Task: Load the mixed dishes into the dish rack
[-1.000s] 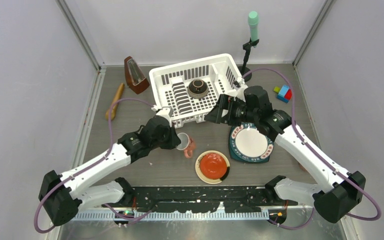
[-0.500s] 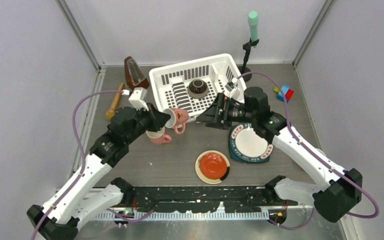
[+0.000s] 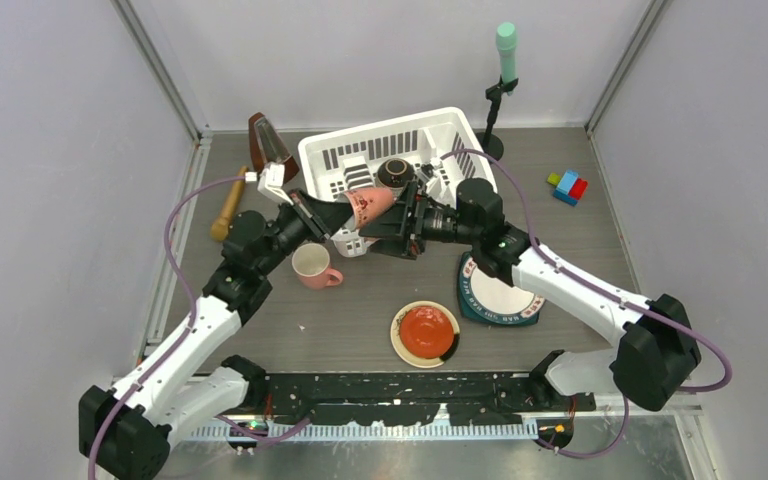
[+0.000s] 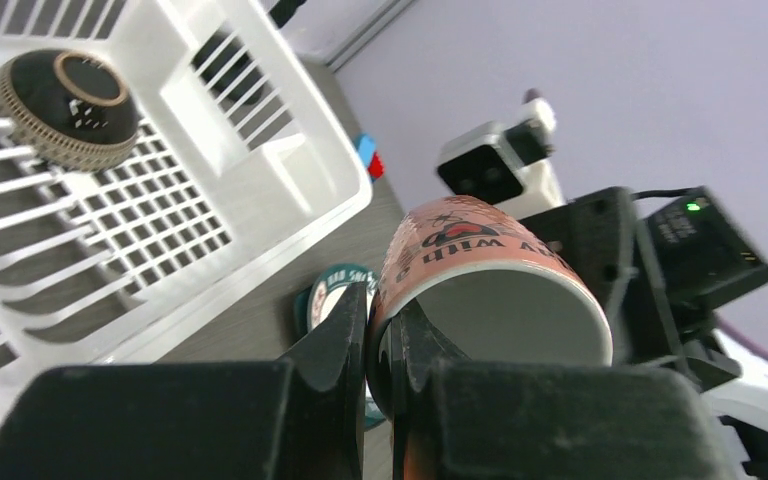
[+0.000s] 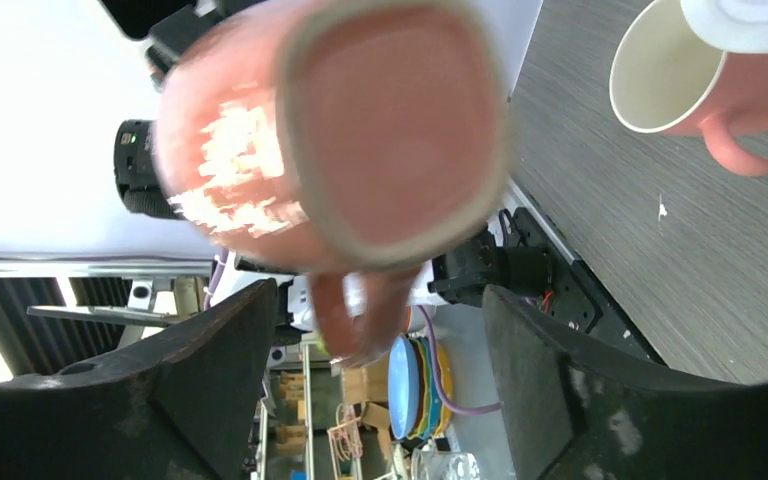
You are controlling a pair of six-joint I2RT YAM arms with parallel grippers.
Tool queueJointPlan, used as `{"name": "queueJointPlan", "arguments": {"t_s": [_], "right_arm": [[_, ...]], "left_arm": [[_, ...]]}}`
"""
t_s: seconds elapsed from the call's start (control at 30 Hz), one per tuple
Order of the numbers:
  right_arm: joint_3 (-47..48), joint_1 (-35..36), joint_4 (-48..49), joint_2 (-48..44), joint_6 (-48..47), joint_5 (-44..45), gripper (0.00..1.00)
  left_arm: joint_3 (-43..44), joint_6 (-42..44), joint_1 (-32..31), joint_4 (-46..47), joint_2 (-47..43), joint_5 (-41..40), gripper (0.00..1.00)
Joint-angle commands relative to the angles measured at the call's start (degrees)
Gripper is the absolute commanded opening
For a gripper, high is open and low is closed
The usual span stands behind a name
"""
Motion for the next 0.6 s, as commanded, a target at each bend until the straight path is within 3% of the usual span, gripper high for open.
{"name": "queueJointPlan", "arguments": {"t_s": [0.0,0.2,0.3,0.37,0.4,0.43,0.5,0.57], "right_arm": [[2.1,0.3,6.2,0.4,2.9,3.8,0.74],[1.5,0.3,14.8,1.0,7.4,4.1,0.45],[1.3,0.3,17.4,1.0,9.1,4.3,0.38],[1.3,0.2,18.4,0.9,9.7,4.4,0.27],[1.4,0.3,18.8,0.8,9.8,4.6,0.1],[1.4,0.2,18.4,0.6,9.8,4.8,0.03],[1.5,0.2,17.5,0.3,8.9,5.6,0.01],[2.7,0.2,12.9,-0.2,6.0,6.9,0.0]], "left_arm": [[2.2,-3.7,0.3,12.8,-1.0,3.2,0.0],[2.8,-6.0,0.4,13.2,0.2,5.5,0.0],[3.1,-6.0,0.4,12.9,0.0,5.9,0.0],[3.4,-6.0,0.5,12.4,0.0,6.1,0.0],[3.6,-5.9,0.5,12.0,0.1,6.4,0.0],[3.9,-5.8,0.6,11.8,0.5,7.2,0.0],[4.8,-5.5,0.7,10.3,1.4,7.9,0.0],[5.9,-4.5,0.8,7.3,1.9,8.1,0.1]]}}
